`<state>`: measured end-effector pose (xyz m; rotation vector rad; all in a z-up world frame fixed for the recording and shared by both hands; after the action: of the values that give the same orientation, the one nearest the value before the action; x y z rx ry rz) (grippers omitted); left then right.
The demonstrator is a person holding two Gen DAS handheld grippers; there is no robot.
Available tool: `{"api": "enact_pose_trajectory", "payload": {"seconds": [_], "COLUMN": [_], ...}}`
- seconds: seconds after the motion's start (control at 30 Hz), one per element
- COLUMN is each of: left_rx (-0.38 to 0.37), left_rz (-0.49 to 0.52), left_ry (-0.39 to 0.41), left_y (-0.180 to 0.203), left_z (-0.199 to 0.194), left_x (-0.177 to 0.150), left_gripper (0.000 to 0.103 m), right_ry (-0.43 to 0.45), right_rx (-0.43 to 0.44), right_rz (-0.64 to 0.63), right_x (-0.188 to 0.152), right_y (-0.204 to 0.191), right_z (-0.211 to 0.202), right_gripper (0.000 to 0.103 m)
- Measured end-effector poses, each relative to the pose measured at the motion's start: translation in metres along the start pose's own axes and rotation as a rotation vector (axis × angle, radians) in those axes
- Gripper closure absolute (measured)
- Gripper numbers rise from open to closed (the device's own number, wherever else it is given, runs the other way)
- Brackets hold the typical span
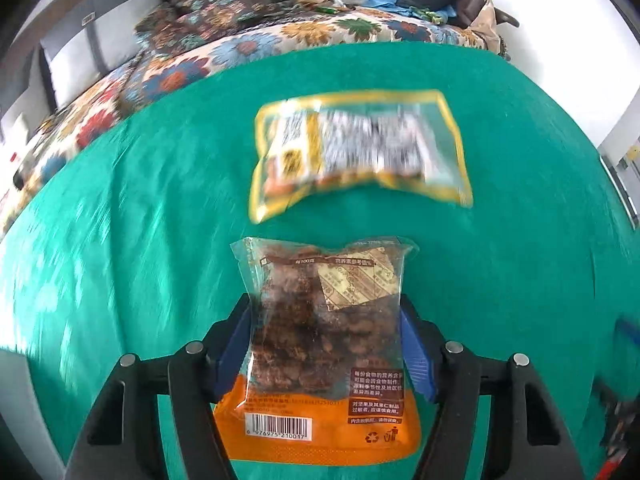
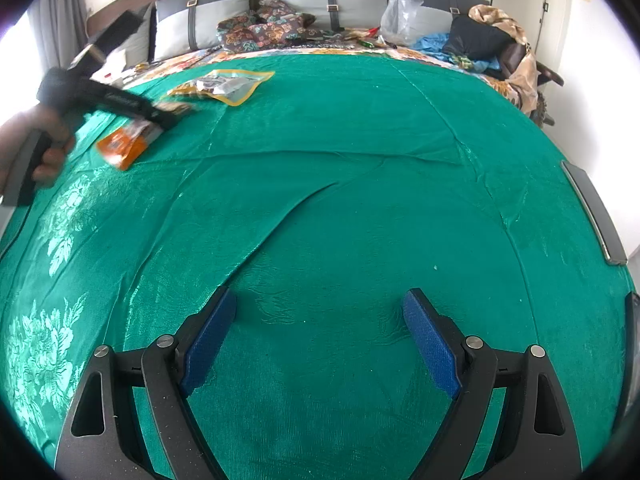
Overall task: Organize snacks
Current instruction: 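Grasp the orange-bottomed jerky pack with the left tool, then grasp the clear yellow-edged peanut pack with the right tool while the left tool holds the jerky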
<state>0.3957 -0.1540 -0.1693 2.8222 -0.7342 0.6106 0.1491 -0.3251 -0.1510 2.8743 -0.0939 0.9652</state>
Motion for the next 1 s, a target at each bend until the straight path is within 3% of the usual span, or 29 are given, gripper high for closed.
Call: {"api": "enact_pose_trajectory", "payload": {"seconds": [0.23, 0.33, 0.43, 0.57, 0.9, 1.0], "left_rx": [0.114, 0.135, 0.134, 0.192, 0.162, 0.16], "left_rz": [-0.141, -0.242, -0.302, -0.262, -0.297, -0.299], "left_ry": [0.018, 0.056, 0.112, 0.173, 0.2, 0.2], "left_y": [-0.054, -0.078, -0.089, -0.093, -0.102, -0.102], "left_z": [-0.064, -0.077, -0.079, -0.075, -0.071, -0.07], "left_x": [-0.121, -0.16, -0.172, -0.172, -0.166, -0.163], "left_gripper": [0.036, 0.03, 0.017, 0.0, 0.0, 0.0], "right_ry": [0.0, 0.0, 0.0, 0.0, 0.0, -0.041], "right_rx": [-0.001, 0.0, 0.0, 0.0, 0.02, 0.11], "right_rz": [0.0, 0.0, 0.001, 0.001, -0.004, -0.136], "right_x": [0.0, 0.0, 0.0, 0.0, 0.0, 0.038], "right_y": [-0.001, 0.0, -0.001, -0.001, -0.002, -0.011], "right_z": [0.0, 0.001, 0.001, 0.001, 0.002, 0.019], "right_gripper": [0.015, 0.015, 0.015, 0.015, 0.014, 0.018]}}
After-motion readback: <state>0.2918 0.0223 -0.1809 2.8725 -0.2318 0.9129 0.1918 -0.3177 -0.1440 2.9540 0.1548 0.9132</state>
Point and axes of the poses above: each gripper's, at about its wrist camera, not at the fingertips, and z roughly the way its jaws point, y to its right, x to its top, the point moved 6 cm from there along z, roughly the way its jaws point, and after that the axes turned 5 degrees about -z, right-handed, at the moved point
